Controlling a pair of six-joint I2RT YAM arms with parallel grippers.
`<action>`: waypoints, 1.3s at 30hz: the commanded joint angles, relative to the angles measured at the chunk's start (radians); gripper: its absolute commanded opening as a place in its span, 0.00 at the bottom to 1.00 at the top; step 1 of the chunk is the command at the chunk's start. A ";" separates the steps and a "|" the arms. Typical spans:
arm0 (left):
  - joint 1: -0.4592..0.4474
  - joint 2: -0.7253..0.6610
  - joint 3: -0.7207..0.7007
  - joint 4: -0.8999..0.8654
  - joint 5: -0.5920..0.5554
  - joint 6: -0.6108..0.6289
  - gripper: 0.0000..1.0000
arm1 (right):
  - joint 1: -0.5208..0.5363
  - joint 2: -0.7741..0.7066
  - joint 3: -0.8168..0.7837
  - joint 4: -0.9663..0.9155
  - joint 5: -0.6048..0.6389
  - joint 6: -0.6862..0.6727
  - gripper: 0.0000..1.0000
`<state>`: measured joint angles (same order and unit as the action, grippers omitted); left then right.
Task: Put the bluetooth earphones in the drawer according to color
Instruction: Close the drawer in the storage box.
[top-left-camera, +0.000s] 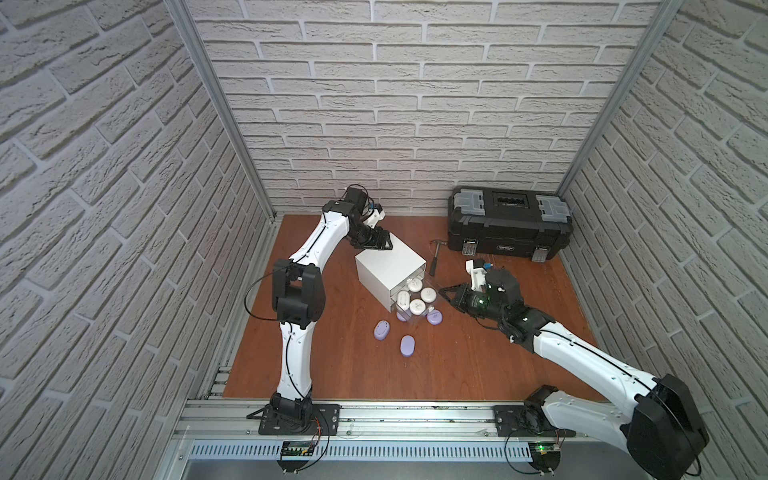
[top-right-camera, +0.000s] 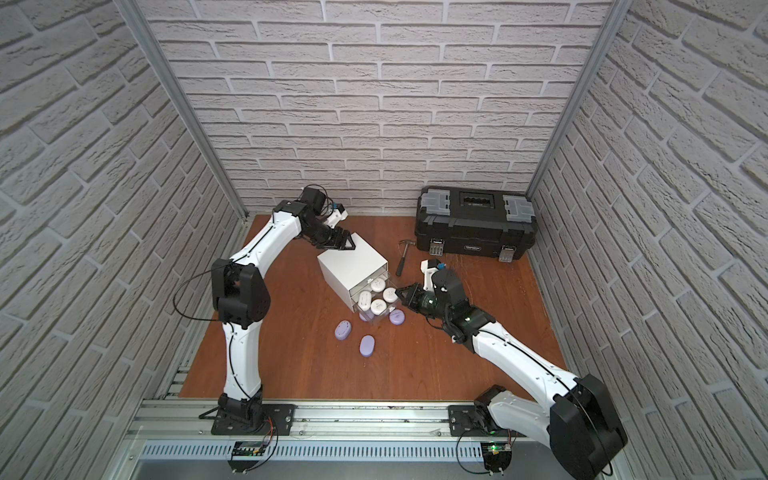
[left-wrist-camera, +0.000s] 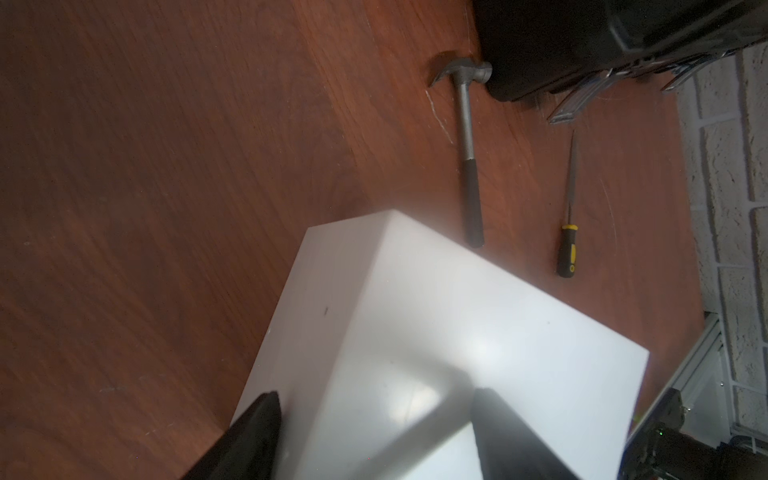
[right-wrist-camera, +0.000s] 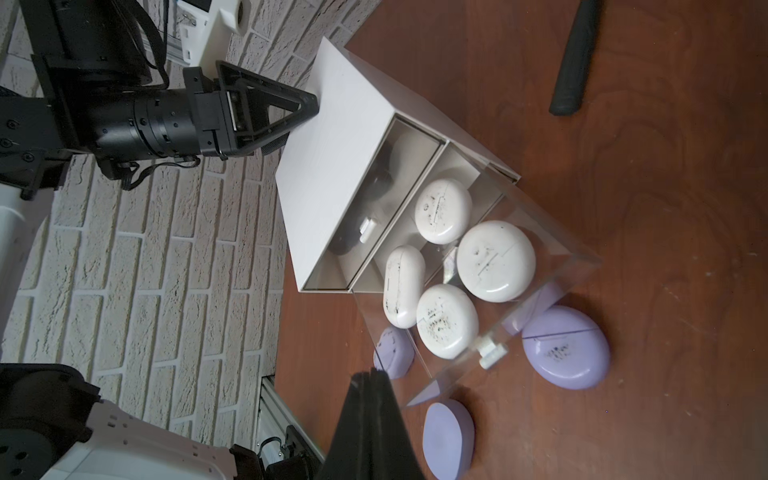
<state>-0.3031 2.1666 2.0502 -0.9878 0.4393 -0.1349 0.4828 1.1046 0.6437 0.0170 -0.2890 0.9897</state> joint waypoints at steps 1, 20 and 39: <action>-0.018 0.054 -0.062 -0.138 -0.051 0.009 0.76 | 0.004 0.009 -0.057 -0.071 0.028 -0.007 0.03; -0.019 0.045 -0.067 -0.139 -0.050 0.010 0.76 | 0.007 0.271 0.024 0.048 -0.032 0.009 0.03; -0.037 0.060 -0.097 -0.107 -0.037 -0.002 0.76 | 0.037 0.463 0.159 0.146 -0.013 0.038 0.03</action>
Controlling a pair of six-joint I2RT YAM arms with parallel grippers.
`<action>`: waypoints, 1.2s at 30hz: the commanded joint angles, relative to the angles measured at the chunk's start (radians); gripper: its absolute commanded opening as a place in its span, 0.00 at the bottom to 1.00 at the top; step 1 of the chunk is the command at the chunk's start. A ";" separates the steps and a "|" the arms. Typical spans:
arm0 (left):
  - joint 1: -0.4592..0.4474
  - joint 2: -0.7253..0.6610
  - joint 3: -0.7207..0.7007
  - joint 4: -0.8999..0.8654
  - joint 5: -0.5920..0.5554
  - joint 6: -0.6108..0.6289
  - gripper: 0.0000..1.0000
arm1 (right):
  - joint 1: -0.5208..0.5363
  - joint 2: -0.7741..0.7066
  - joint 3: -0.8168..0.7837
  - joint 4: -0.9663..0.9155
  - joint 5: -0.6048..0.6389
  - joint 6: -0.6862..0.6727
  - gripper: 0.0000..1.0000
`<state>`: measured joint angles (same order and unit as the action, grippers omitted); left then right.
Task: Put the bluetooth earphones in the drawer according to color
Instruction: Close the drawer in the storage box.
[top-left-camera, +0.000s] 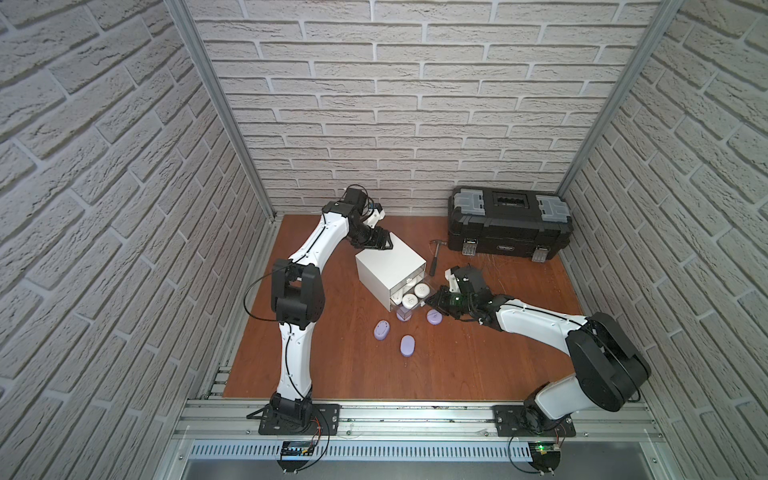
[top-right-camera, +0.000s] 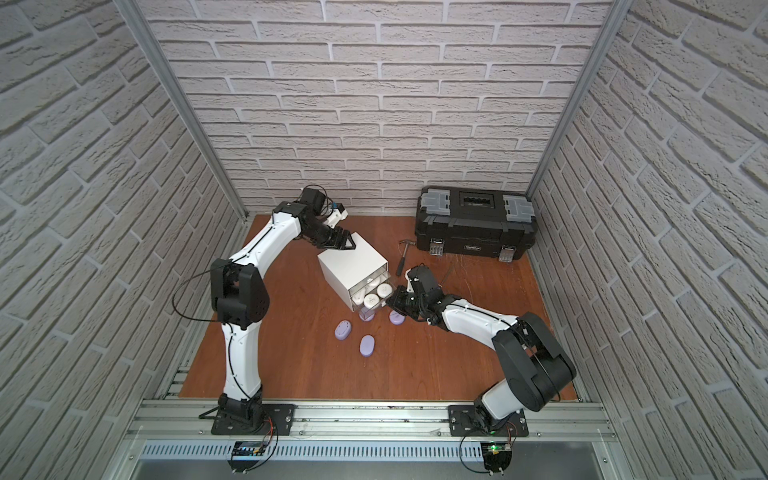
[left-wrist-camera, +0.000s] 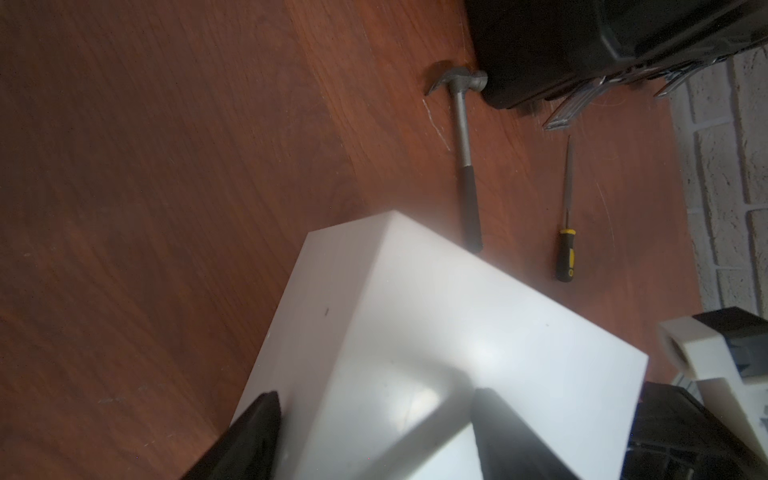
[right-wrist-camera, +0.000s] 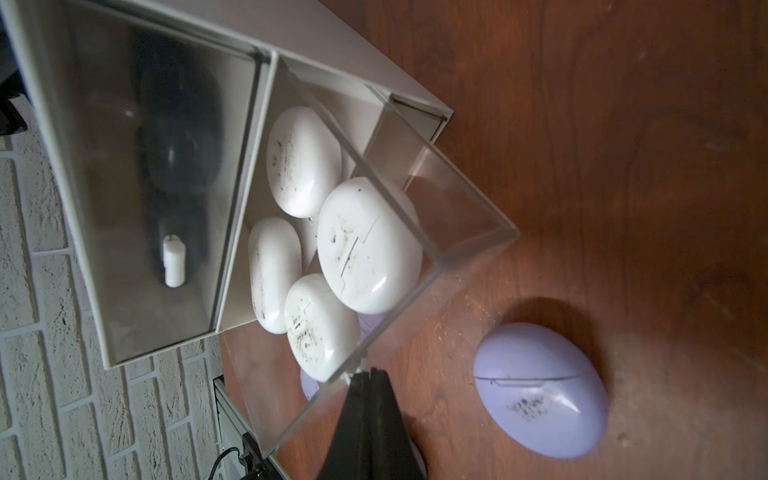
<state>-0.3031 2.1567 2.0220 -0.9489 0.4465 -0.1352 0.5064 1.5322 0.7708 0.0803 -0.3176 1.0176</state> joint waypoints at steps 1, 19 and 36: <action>-0.038 0.070 -0.070 -0.146 -0.043 -0.001 0.76 | 0.014 0.047 0.042 0.090 0.014 0.012 0.03; -0.038 0.046 -0.091 -0.151 -0.040 0.006 0.76 | 0.027 0.194 0.171 0.137 0.020 0.039 0.03; -0.038 0.039 -0.108 -0.146 -0.035 0.008 0.76 | 0.032 0.209 0.144 0.231 0.003 0.084 0.05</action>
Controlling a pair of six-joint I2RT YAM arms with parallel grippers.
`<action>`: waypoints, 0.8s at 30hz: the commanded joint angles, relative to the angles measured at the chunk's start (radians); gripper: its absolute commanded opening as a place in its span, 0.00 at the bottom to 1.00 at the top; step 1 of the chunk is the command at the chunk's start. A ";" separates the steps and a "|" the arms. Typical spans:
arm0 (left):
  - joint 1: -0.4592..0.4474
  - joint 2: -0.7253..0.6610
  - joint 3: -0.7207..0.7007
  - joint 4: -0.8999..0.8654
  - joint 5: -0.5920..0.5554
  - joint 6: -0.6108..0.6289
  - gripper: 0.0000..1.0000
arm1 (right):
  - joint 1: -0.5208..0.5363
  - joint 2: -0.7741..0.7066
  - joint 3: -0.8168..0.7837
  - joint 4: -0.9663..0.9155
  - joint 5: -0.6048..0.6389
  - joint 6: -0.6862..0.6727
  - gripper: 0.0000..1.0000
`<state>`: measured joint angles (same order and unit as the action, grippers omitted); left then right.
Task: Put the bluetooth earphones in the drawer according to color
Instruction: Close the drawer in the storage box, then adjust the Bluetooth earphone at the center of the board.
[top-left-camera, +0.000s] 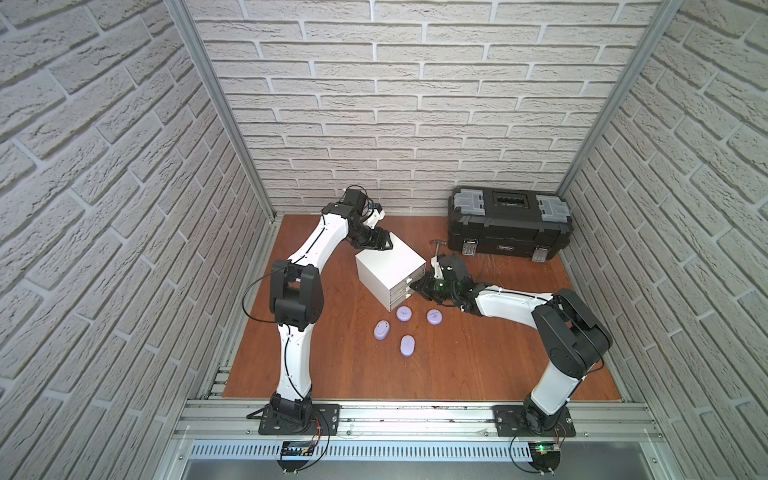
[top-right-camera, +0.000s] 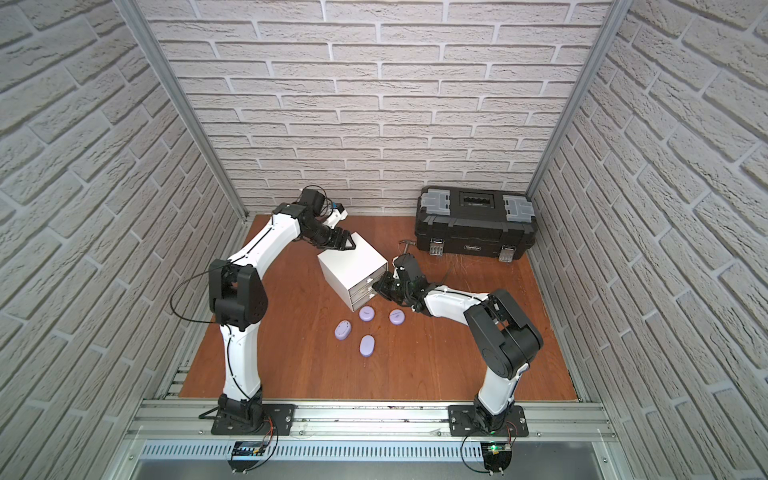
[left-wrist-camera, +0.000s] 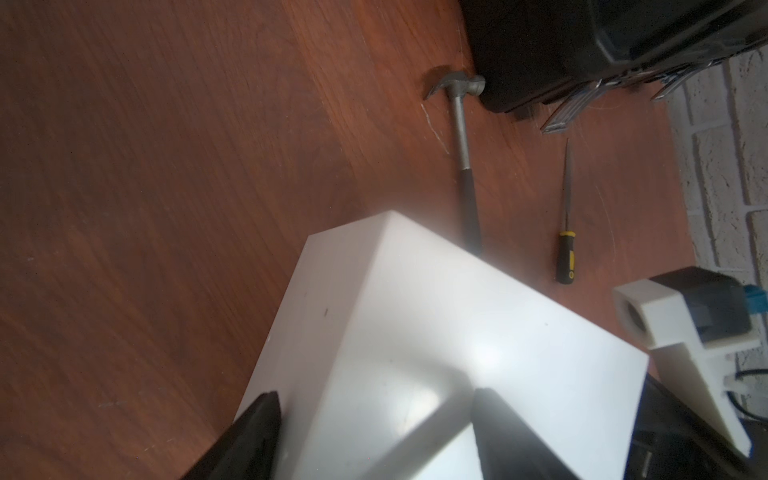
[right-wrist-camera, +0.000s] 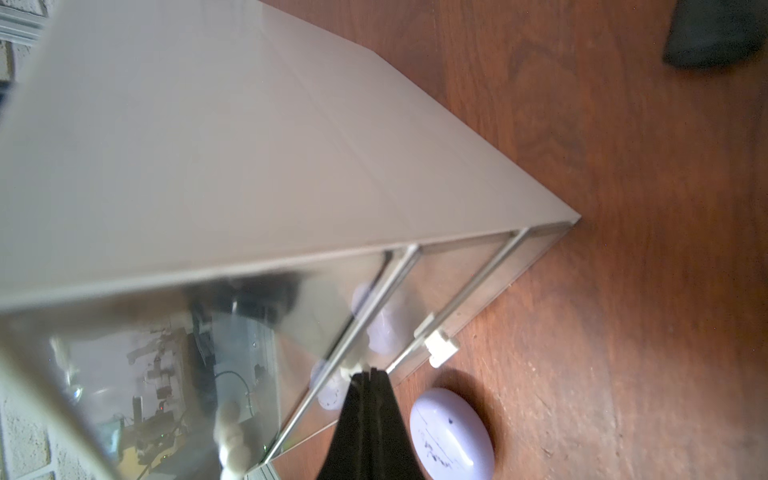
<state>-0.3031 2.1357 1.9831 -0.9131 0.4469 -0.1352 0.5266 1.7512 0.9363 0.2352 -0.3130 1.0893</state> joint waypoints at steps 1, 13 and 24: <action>-0.037 0.061 -0.069 -0.181 -0.034 0.008 0.76 | 0.012 -0.025 -0.035 0.068 0.006 0.011 0.07; -0.018 0.070 -0.038 -0.197 -0.036 -0.001 0.76 | 0.021 -0.144 -0.356 0.379 0.085 0.138 0.26; -0.004 0.049 -0.059 -0.178 -0.017 -0.005 0.76 | 0.083 0.020 -0.373 0.730 0.143 0.289 0.27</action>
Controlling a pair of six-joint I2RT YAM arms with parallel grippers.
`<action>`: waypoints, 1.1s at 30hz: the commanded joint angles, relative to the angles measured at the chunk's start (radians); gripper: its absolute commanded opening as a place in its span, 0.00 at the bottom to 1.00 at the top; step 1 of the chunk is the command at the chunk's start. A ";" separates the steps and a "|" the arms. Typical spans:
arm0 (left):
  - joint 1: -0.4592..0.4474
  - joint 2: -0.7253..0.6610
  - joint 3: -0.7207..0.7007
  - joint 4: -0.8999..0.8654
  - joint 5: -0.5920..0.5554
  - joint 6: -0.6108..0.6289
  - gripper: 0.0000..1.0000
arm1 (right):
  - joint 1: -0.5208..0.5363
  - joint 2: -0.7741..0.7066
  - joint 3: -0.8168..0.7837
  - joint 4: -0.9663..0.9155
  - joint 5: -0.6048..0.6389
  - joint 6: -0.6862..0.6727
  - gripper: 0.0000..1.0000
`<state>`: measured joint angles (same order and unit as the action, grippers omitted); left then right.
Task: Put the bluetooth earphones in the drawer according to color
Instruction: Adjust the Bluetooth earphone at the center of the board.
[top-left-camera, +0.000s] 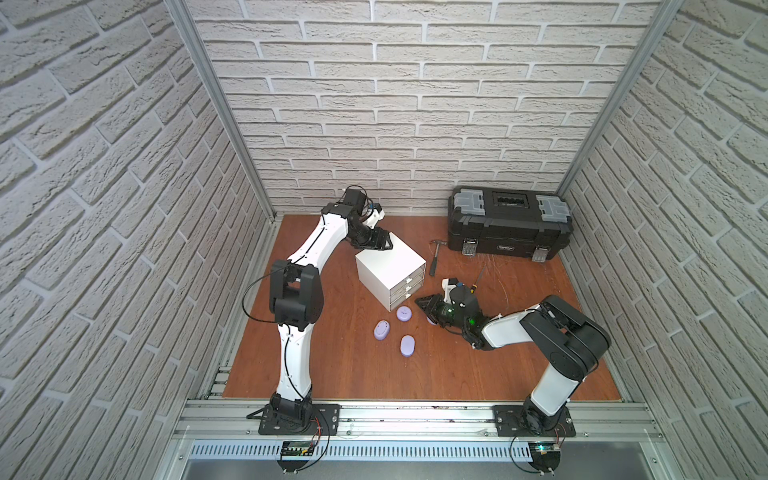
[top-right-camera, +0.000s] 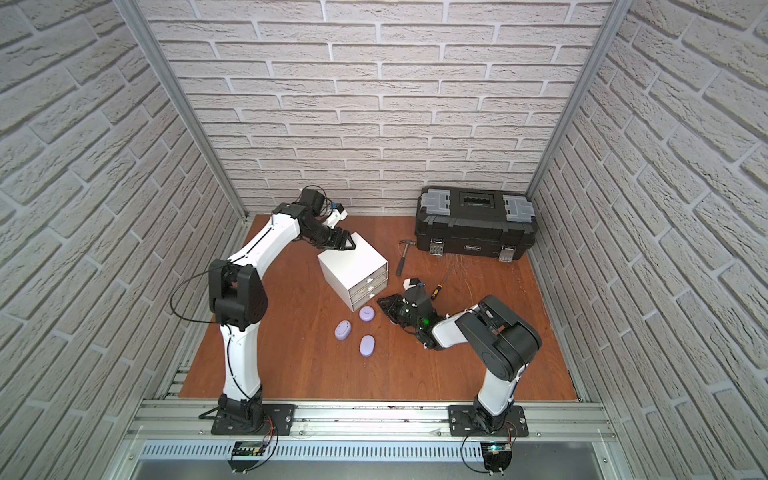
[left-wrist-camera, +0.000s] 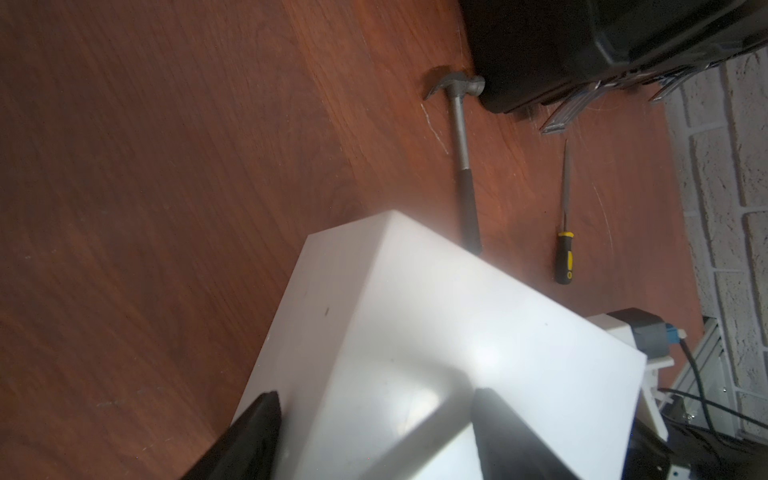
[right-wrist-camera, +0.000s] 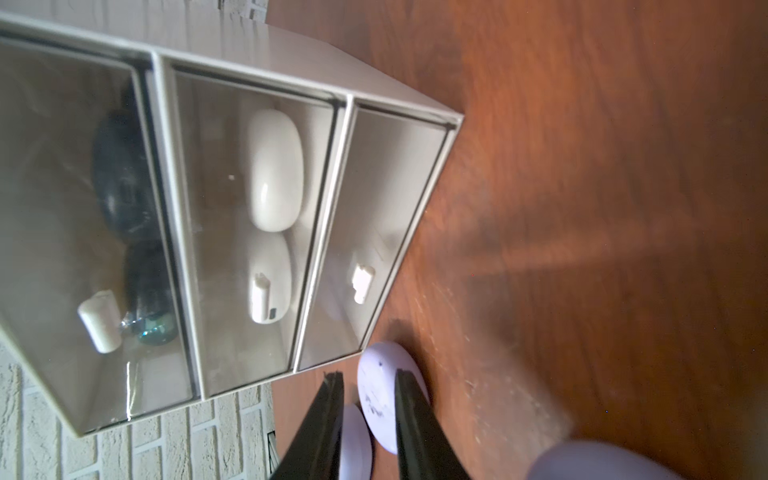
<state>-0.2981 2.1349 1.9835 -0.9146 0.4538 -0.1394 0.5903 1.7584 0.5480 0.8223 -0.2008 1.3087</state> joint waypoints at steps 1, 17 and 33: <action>-0.008 0.046 -0.060 -0.175 -0.023 0.000 0.76 | 0.023 0.019 0.019 0.144 0.041 0.077 0.27; -0.001 0.033 -0.071 -0.165 -0.010 -0.003 0.76 | 0.062 0.126 0.061 0.140 0.132 0.177 0.27; -0.002 0.032 -0.072 -0.167 -0.012 -0.002 0.76 | 0.065 0.184 0.109 0.122 0.147 0.206 0.27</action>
<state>-0.2882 2.1330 1.9697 -0.9039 0.4801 -0.1429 0.6483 1.9255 0.6415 0.9413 -0.0605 1.4406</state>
